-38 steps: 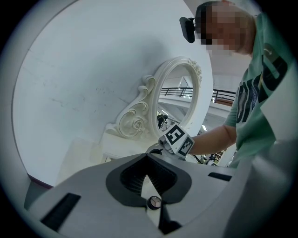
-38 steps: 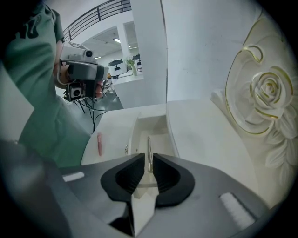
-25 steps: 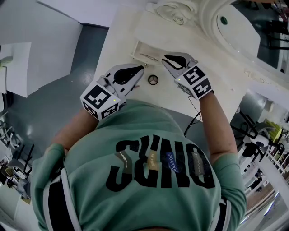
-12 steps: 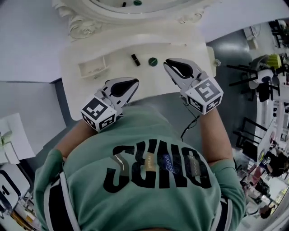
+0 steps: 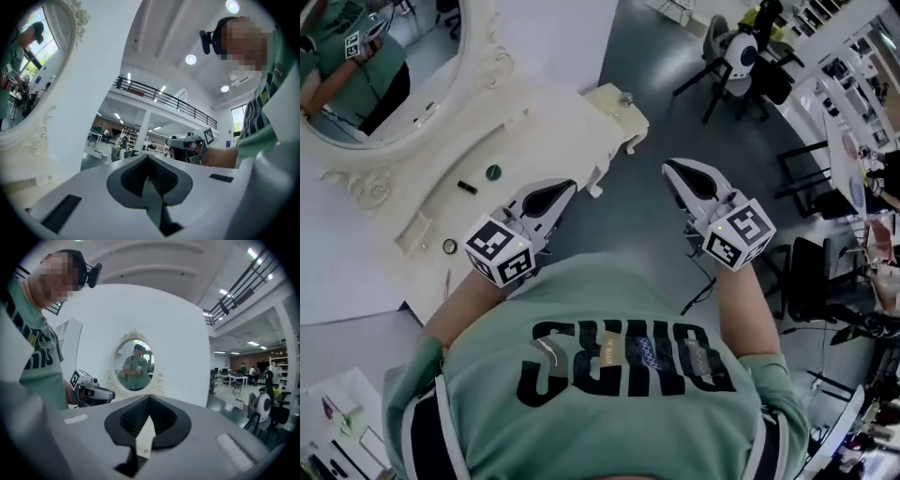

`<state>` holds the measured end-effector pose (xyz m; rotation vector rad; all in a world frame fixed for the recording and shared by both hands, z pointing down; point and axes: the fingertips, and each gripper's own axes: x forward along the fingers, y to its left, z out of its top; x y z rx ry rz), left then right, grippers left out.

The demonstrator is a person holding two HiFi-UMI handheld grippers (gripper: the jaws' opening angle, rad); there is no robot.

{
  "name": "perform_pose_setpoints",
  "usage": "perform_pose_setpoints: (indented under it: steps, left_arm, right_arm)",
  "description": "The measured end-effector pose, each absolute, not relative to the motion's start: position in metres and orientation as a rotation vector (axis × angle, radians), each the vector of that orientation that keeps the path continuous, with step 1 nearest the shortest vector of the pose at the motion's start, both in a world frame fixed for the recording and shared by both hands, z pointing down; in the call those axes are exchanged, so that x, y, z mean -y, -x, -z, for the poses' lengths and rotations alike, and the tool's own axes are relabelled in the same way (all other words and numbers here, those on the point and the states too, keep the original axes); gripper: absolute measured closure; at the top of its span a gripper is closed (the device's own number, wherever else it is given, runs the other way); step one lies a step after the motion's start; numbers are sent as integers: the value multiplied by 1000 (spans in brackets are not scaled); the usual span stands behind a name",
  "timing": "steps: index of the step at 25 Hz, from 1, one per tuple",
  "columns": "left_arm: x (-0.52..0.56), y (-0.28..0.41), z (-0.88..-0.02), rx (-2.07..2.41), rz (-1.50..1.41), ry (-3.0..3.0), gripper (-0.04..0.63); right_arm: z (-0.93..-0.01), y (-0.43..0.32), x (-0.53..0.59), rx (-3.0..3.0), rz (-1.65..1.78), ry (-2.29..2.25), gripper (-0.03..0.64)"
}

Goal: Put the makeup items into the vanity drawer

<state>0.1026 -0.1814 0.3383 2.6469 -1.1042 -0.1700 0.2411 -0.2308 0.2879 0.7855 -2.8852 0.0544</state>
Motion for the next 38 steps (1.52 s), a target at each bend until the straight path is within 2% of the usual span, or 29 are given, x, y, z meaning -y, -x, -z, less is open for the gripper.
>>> perform_pose_setpoints:
  steps: [4,9,38]
  left_arm:
    - [189,-153,-314,997,152,-2702,592]
    - [193,-175,-303,929,110,-2755,592]
    - [197,-119,-316,1061,130,-2680,592]
  right_arm:
    - [-281,-316,214,2904,-134,-992,609]
    - [-285,-347,199,2915,-192,-1122,609]
    - [-294,-309,217,2937,-257,-1032,611]
